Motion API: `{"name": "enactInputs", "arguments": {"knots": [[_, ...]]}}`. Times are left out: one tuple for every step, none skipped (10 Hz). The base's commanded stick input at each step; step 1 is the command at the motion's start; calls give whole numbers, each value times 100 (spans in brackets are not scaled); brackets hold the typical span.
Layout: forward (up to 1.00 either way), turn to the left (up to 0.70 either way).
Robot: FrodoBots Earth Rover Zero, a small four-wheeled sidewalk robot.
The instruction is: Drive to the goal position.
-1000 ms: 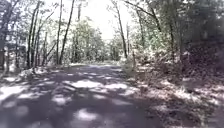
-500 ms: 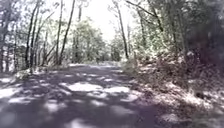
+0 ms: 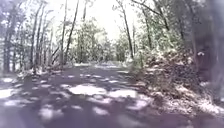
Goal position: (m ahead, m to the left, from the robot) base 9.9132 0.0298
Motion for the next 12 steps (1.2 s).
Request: {"name": "enactInputs", "arguments": {"knots": [[45,0],[45,0],[45,0],[45,0],[45,0],[45,0],[45,0],[45,0],[45,0],[45,0],[45,0],[45,0]]}}
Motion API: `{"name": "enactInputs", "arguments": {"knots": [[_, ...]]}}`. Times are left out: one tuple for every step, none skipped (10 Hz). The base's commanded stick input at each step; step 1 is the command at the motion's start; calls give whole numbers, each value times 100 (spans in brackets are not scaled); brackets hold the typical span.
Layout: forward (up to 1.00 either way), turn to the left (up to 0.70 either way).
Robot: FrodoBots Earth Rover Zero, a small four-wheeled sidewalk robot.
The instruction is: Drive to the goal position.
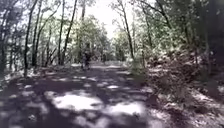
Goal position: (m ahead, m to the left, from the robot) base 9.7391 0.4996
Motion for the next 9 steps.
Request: {"name": "enactInputs", "arguments": {"knots": [[45,0],[45,0],[45,0],[45,0],[45,0],[45,0],[45,0],[45,0],[45,0]]}}
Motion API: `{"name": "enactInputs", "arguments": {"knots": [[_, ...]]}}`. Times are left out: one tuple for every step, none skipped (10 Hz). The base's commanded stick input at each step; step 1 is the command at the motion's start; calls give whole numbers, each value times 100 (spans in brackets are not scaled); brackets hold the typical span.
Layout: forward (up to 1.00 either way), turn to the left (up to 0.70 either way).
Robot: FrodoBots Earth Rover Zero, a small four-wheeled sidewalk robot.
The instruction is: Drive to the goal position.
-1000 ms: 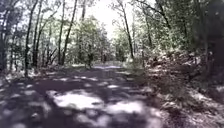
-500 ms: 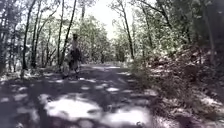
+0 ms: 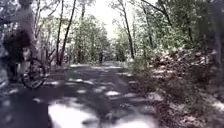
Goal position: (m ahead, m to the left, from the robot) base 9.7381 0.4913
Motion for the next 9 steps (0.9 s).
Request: {"name": "enactInputs", "arguments": {"knots": [[45,0],[45,0],[45,0],[45,0],[45,0],[45,0],[45,0],[45,0],[45,0]]}}
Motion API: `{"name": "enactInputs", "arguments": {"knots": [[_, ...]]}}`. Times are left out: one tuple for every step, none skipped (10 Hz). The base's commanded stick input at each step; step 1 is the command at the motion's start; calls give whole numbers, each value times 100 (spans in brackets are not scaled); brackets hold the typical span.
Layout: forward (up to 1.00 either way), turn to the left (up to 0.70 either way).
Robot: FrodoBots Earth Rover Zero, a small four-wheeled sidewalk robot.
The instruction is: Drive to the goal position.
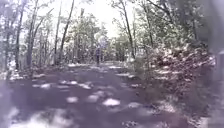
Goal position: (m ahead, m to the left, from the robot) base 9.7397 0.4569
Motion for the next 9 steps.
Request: {"name": "enactInputs", "arguments": {"knots": [[45,0],[45,0],[45,0],[45,0],[45,0],[45,0],[45,0],[45,0],[45,0]]}}
